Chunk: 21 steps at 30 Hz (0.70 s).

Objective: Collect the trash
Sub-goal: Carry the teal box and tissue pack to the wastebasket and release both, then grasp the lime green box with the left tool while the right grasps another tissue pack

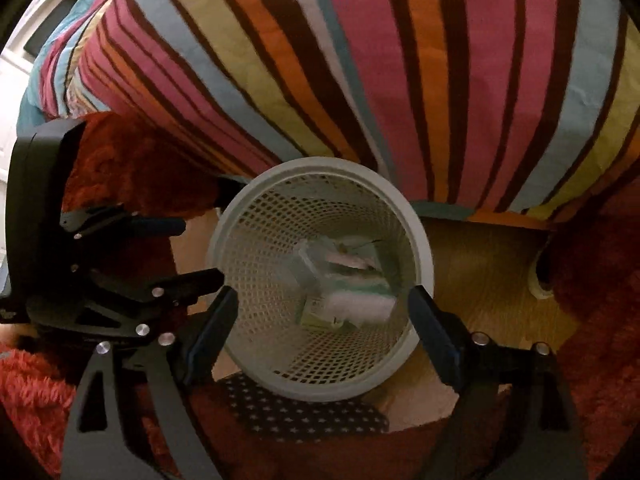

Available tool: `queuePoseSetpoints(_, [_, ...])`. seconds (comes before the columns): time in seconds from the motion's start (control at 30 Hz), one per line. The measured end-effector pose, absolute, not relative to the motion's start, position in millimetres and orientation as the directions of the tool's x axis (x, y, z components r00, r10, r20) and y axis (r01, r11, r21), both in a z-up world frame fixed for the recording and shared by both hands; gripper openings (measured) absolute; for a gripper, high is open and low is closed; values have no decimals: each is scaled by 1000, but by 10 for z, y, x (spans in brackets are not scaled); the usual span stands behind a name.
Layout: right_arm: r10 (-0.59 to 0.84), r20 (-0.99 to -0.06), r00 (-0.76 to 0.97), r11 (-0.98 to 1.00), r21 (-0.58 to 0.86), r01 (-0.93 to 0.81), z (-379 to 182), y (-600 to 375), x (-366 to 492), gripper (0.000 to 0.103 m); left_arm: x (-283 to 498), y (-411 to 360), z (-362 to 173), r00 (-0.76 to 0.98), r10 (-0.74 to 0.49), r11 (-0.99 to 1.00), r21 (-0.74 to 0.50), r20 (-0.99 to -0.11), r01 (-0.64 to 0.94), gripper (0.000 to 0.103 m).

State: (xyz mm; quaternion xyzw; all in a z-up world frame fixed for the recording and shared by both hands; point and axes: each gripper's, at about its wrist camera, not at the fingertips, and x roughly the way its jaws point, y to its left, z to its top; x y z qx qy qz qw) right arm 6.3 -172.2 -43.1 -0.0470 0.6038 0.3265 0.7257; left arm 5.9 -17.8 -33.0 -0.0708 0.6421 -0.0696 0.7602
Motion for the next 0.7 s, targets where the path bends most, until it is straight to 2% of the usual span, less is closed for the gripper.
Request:
queuePoseSetpoints(0.5, [399,-916,42,803,327,-498,-515,-1763,111,82,66,-135,-407,137,-200,980,-201,-970,2,78])
queuePoseSetpoints(0.7, [459,-884,87,787,359,-502,-312,-1852,91,82,26,-100,-189,215,-207,978,-209,-954,12,78])
